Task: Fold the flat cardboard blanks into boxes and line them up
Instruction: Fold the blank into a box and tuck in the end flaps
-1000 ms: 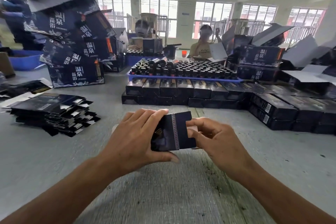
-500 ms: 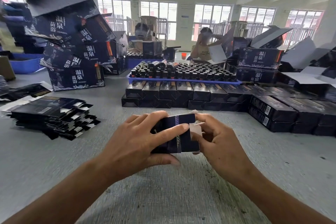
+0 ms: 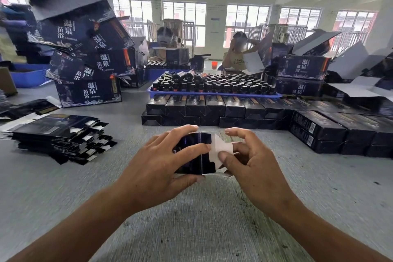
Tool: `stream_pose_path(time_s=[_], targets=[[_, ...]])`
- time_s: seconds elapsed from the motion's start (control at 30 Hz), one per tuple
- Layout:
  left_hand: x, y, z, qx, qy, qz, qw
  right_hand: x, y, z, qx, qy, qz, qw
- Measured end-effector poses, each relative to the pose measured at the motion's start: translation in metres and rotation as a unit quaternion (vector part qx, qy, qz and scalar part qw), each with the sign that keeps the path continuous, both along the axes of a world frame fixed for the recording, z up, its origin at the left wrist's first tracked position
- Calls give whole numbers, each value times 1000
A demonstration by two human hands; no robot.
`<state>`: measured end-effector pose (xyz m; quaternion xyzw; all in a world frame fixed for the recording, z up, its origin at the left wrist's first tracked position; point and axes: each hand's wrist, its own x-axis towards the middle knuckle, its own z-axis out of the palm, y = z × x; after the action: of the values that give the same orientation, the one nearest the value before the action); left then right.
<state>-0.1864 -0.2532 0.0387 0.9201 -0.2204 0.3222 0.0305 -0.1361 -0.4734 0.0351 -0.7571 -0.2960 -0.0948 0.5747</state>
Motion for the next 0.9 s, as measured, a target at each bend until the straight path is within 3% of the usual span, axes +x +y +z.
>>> stream_pose_path(time_s=[0.63, 0.9], targets=[[-2, -7, 1, 24, -10, 16, 1000, -3, -1, 2, -97, -78, -32, 992], [-1, -1, 1, -2, -5, 22, 1000, -4, -5, 3, -159, -33, 49, 985]])
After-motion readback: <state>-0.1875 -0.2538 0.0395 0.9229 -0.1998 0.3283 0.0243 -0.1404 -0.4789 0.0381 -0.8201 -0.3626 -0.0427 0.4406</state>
